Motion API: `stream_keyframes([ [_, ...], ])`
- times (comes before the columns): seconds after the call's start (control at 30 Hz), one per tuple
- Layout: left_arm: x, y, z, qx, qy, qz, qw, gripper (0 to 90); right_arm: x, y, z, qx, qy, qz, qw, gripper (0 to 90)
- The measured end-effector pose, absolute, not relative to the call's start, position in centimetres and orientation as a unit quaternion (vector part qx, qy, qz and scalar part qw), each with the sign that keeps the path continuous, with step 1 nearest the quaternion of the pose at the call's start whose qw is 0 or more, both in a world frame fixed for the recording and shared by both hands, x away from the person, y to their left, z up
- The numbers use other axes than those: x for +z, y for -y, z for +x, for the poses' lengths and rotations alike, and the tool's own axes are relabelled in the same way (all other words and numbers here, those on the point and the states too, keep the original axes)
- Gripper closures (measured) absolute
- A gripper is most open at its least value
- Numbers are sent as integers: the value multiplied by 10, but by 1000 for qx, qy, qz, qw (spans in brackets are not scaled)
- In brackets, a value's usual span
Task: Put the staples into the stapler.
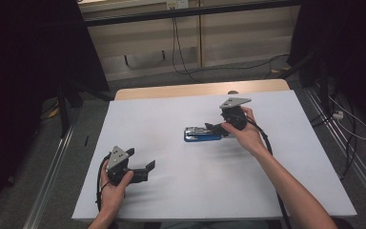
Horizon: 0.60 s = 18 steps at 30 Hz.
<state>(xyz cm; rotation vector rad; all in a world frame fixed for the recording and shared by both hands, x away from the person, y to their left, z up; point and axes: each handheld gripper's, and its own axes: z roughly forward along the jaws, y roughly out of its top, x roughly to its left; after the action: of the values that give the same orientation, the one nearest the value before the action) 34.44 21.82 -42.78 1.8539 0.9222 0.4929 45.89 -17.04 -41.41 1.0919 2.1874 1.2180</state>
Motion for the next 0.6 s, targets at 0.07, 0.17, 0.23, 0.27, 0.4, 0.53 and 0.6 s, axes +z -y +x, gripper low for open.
stream_keyframes([
  [0.07, -428, -218, 344, 204, -378, 761, 486, 47, -414, 173, 455, 439, -779, 396, 209, 66],
  [0.17, -427, -219, 344, 204, -378, 760, 487, 47, -414, 179, 450, 450, -778, 386, 207, 60],
  [0.23, -426, -219, 343, 205, -379, 759, 489, 47, -413, 182, 446, 447, -778, 388, 211, 61],
  [0.27, -426, -219, 343, 205, -380, 757, 490, 47, -412, 184, 444, 449, -775, 390, 212, 61],
  [0.4, -424, -221, 343, 208, -383, 755, 489, 45, -413, 191, 433, 451, -769, 395, 221, 57],
  [0.53, -425, -220, 344, 209, -385, 755, 488, 46, -415, 198, 423, 455, -756, 407, 233, 52],
  [0.6, -426, -220, 344, 208, -383, 756, 489, 46, -417, 202, 419, 456, -751, 412, 240, 50],
])
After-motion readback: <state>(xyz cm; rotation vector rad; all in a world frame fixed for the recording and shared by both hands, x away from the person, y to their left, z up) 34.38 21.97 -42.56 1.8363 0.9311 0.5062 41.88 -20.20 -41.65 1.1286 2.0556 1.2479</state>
